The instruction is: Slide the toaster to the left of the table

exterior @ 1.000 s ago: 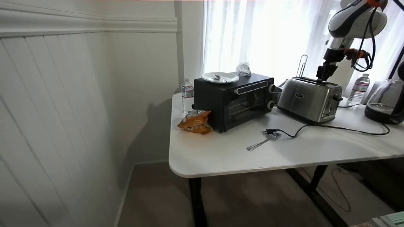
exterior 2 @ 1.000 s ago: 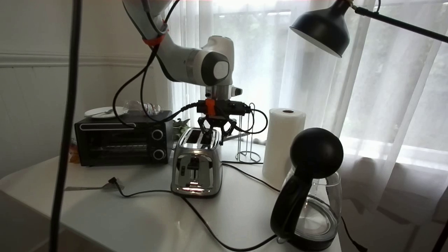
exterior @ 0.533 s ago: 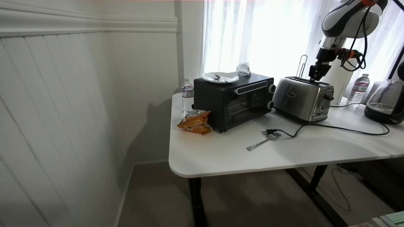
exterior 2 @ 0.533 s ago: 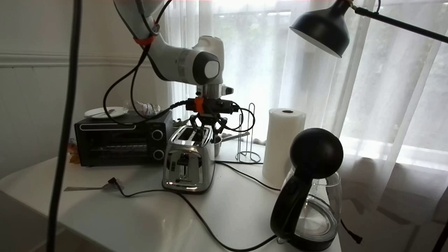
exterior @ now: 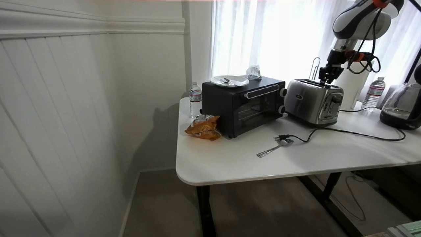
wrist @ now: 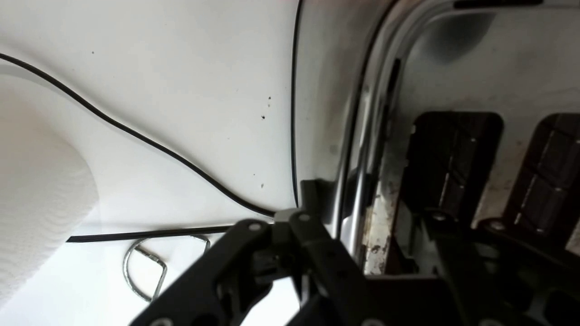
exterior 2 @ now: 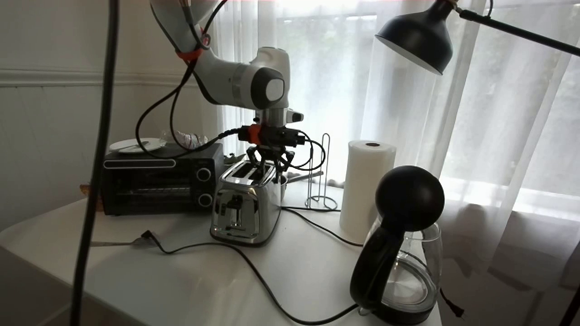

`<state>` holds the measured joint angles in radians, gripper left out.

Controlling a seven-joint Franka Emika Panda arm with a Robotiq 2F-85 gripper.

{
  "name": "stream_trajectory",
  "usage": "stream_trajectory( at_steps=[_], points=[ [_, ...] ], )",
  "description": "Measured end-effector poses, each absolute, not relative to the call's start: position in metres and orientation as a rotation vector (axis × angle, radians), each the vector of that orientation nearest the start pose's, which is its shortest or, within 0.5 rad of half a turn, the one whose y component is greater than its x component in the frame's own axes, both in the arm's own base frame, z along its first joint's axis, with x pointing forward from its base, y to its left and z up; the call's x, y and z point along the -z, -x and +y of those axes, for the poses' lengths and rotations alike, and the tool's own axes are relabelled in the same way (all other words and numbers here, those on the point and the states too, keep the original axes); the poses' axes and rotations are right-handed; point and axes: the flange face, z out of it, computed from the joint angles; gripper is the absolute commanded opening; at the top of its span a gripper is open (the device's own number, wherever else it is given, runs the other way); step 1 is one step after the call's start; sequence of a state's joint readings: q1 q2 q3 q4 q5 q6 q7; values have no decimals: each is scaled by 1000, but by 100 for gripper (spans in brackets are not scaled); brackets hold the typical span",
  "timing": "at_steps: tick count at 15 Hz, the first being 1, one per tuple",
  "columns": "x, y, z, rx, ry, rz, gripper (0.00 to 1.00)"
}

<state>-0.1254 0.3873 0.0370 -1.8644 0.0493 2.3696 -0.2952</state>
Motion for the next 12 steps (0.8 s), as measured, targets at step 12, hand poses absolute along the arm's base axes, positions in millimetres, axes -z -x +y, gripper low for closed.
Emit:
stream_trajectory(
  at_steps=[12],
  points=[
    [-330,-663,-33,230,3187,-420,16]
  ],
)
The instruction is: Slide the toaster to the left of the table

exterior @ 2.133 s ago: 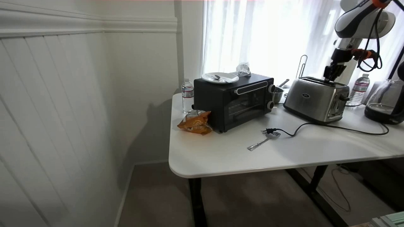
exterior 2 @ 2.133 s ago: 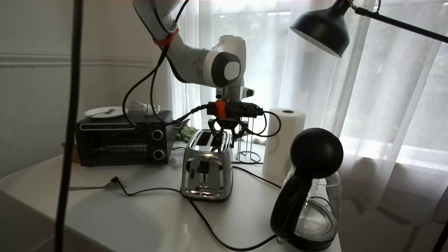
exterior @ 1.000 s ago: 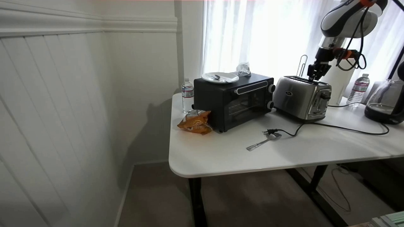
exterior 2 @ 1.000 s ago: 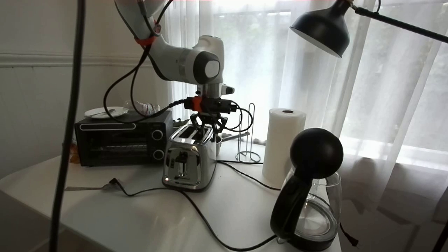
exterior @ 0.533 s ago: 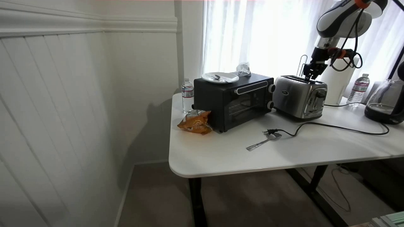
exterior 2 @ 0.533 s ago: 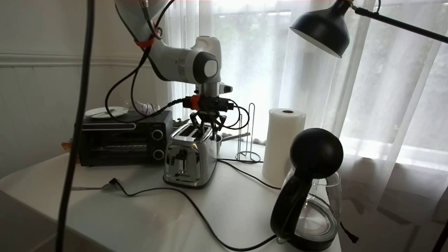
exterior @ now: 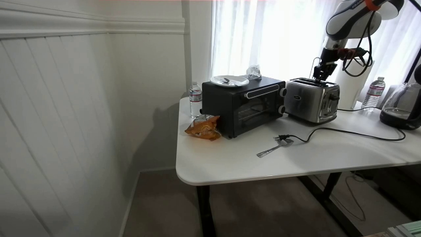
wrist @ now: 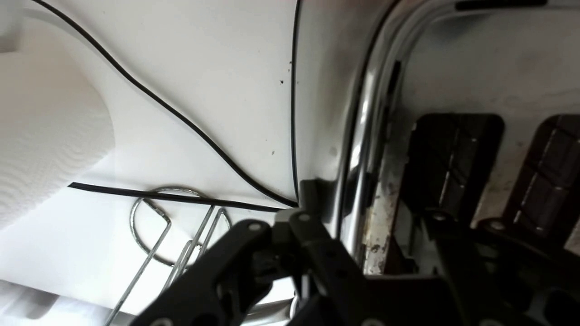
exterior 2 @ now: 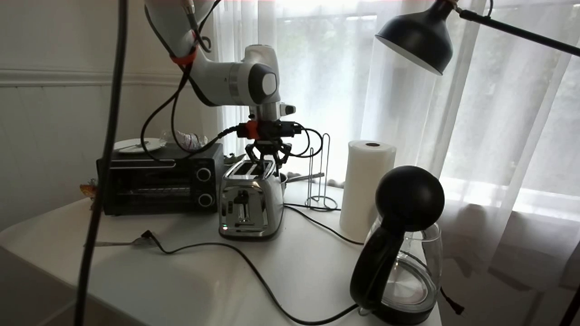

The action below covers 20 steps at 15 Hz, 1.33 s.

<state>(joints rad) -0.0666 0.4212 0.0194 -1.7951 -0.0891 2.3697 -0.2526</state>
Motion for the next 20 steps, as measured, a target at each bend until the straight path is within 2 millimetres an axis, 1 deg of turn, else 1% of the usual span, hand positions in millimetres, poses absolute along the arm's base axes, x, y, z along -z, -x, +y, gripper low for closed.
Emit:
stream_trajectory(
  at_steps=[4,10,13,14,16,17,20],
  points=[
    [-332,-669,-34,241,3183,-485,16],
    [-330,-678,-40,254,3152,-634,16],
    [-330,-681,-44,260,3135,-680,16],
    [-329,-681,-46,260,3127,-684,62],
    [-326,-682,-51,261,3110,-685,72],
    [-328,-683,-53,272,3100,-682,80],
    [-346,-691,-54,341,3076,-665,99]
  ],
)
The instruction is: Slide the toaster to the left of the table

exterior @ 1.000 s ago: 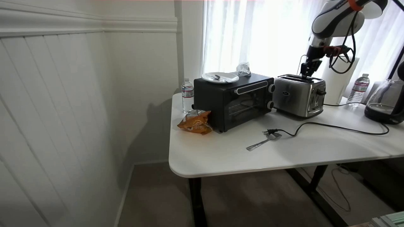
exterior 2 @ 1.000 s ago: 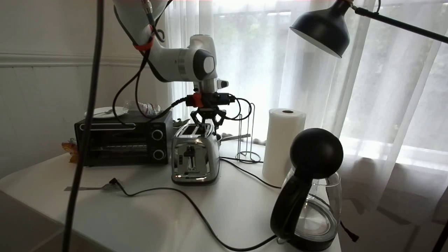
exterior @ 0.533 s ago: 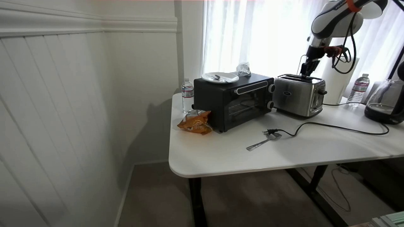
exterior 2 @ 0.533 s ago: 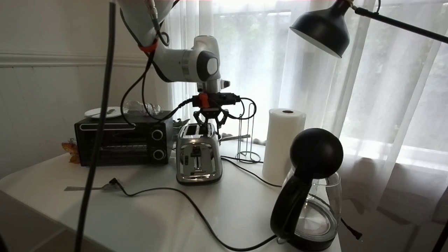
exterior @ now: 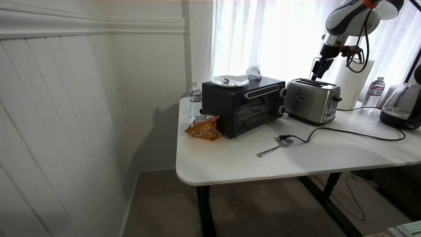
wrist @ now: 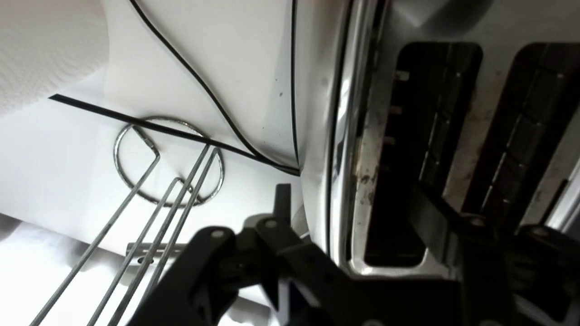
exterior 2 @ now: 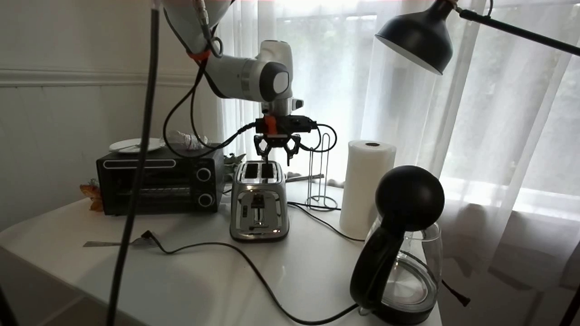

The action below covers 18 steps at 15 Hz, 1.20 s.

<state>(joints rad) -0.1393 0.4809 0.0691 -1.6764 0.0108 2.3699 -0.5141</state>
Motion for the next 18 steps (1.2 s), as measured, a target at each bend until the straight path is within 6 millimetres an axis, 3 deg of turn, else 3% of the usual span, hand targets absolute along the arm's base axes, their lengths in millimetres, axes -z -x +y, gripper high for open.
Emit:
stream_trajectory(
  at_steps=[4,7,11,18],
  points=[
    [-367,-690,-56,334,3070,-640,100],
    [-383,-669,-65,169,3082,-504,100],
    [-402,-618,-76,10,3023,-277,100],
    [-443,-519,-88,133,2927,128,100]
  ],
)
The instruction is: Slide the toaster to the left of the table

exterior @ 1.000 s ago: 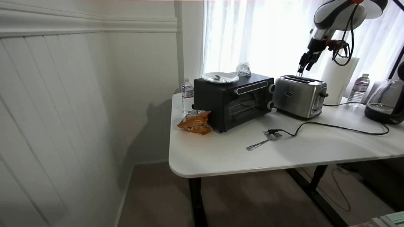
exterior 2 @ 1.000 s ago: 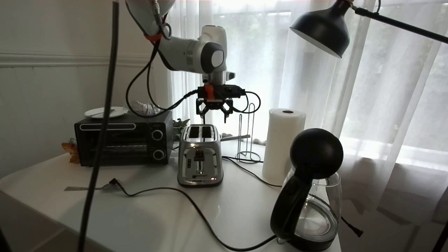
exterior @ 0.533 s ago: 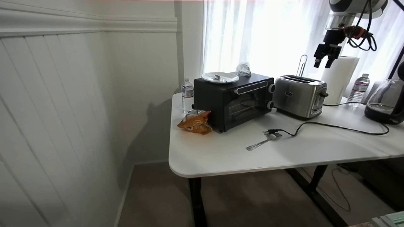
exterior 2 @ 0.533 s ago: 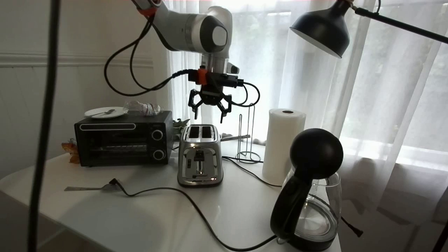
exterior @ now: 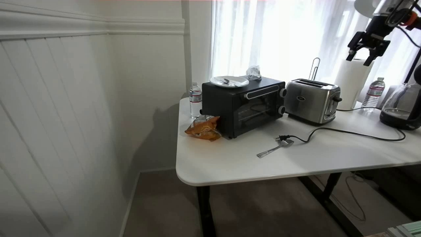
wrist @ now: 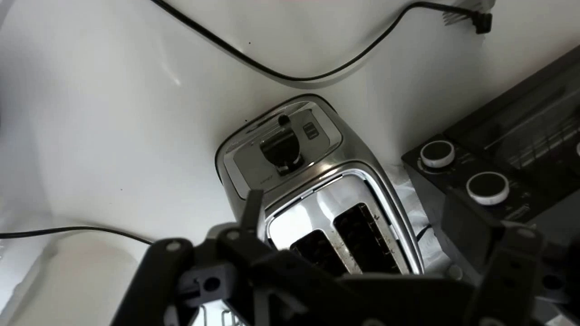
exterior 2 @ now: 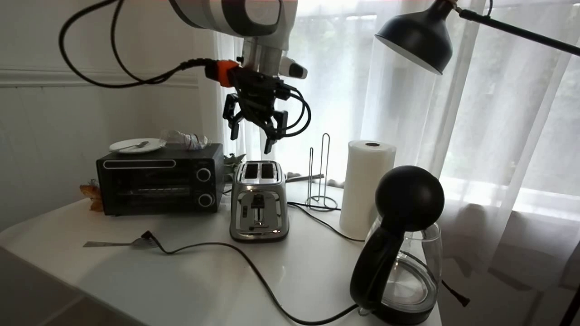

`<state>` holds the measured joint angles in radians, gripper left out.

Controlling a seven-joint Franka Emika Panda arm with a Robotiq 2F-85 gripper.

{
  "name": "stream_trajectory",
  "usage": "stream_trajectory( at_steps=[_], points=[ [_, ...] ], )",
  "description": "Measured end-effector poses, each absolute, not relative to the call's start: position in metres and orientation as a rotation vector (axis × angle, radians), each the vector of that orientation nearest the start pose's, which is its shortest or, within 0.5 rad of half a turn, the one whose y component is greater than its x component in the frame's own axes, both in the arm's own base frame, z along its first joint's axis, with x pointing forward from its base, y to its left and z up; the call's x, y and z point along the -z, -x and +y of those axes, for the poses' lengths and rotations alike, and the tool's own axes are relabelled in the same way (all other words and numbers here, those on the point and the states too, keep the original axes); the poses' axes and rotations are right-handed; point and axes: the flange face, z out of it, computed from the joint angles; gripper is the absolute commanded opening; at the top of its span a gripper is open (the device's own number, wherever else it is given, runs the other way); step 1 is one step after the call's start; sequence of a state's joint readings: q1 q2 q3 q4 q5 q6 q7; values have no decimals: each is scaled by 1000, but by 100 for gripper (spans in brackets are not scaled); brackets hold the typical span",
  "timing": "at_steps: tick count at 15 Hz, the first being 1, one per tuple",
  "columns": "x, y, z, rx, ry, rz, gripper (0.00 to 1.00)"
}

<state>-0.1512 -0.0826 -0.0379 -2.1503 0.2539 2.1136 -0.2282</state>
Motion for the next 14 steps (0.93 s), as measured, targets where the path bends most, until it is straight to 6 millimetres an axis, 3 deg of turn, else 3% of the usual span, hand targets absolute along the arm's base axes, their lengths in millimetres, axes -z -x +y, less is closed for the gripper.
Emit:
stream_trajectory(
  at_steps=[4,8,11,14],
  points=[
    [-470,-462,-98,299,2898,306,100],
    [-493,-419,-92,413,2869,373,100],
    [-503,-400,-87,458,2859,359,100],
    [-502,-396,-86,459,2857,358,100]
  ],
)
